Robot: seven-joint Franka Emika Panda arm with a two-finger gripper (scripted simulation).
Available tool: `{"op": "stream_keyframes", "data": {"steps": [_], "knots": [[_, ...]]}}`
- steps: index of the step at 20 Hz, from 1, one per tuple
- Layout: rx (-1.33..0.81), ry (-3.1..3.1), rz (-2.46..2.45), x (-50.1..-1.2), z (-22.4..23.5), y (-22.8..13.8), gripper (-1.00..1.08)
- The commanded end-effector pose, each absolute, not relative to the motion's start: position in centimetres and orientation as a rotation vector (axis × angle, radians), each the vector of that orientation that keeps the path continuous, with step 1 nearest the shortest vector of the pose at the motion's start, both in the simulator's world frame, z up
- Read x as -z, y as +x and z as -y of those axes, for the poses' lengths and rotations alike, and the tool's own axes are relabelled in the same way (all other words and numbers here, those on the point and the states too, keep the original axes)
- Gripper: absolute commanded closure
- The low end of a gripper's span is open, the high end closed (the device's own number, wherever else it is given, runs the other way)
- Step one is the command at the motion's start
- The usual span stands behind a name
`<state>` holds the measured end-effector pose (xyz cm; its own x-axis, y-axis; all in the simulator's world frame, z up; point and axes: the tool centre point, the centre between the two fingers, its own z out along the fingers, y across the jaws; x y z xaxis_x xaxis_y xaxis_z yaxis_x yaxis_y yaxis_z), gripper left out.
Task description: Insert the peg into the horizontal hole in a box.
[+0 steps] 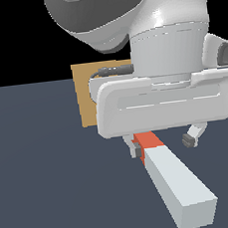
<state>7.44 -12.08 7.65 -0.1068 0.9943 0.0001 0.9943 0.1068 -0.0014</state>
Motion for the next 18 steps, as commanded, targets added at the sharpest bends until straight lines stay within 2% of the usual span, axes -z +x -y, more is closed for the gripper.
{"op": "stream_keyframes", "data": {"steps": [1, 11, 18], "knots": [[0.0, -2.095, 2.341, -7.4, 12.5, 7.8, -0.92], [-0.001, -2.094, 2.342, -6.8, 12.7, 8.0, -0.92], [0.0, -2.093, 2.342, -3.5, 12.6, 7.9, -0.92]]}}
